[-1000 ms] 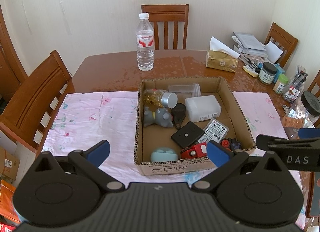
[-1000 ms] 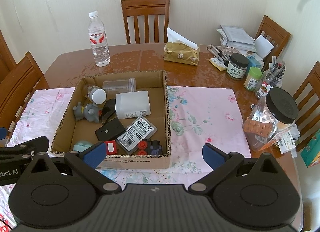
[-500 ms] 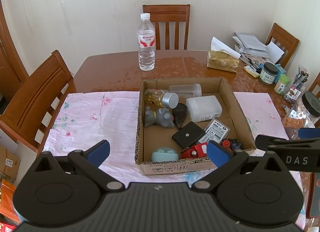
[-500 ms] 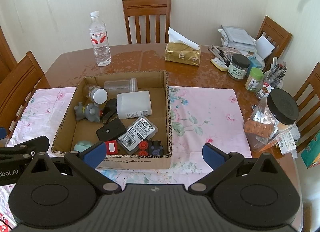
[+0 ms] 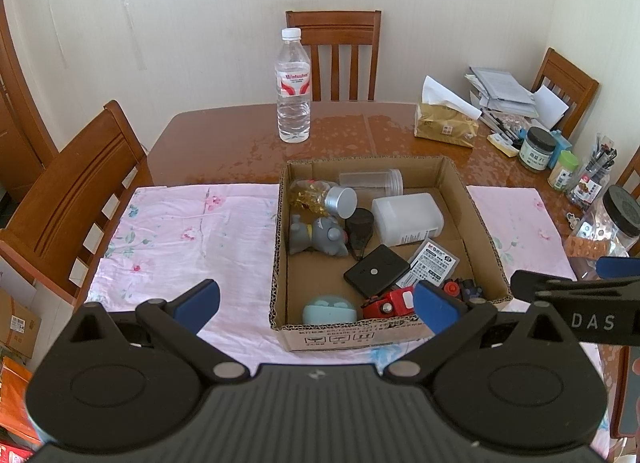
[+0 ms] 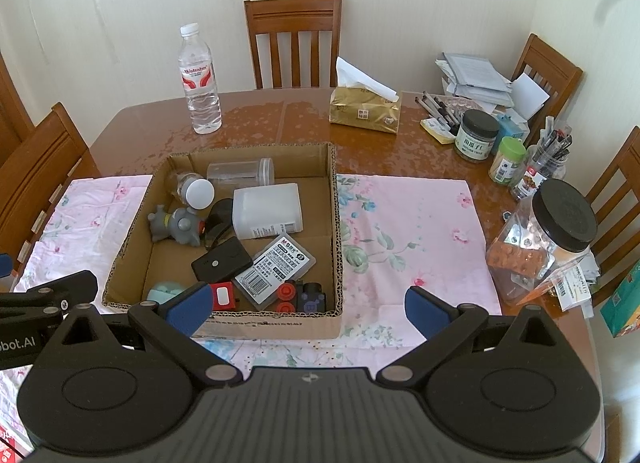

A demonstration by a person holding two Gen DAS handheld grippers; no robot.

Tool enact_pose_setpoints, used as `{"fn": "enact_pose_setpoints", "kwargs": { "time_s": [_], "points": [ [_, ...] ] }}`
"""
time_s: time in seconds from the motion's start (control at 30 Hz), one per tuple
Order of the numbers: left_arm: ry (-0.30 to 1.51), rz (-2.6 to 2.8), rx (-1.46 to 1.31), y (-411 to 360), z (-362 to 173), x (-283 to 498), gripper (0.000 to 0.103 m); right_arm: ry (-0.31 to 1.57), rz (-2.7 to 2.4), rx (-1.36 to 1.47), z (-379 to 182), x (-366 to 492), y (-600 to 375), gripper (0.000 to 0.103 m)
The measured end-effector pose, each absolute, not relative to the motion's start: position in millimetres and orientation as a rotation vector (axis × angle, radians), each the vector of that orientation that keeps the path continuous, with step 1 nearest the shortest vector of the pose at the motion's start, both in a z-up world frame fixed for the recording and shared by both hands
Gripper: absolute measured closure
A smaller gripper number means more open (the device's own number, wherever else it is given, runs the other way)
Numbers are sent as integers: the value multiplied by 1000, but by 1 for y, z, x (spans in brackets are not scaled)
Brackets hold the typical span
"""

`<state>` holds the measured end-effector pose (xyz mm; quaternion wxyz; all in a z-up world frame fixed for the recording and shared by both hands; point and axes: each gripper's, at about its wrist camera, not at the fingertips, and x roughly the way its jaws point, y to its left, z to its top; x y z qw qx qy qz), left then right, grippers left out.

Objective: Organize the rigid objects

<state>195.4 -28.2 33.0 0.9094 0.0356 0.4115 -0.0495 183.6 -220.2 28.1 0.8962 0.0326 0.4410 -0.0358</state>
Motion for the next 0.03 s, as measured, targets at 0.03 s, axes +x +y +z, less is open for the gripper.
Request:
{"fn": "enact_pose_setpoints", "kwargs": {
  "time_s": [0.03],
  "points": [
    [849,-103,74,-28,33,195,1,914,-74,67,28,184,-220,0]
  ]
}}
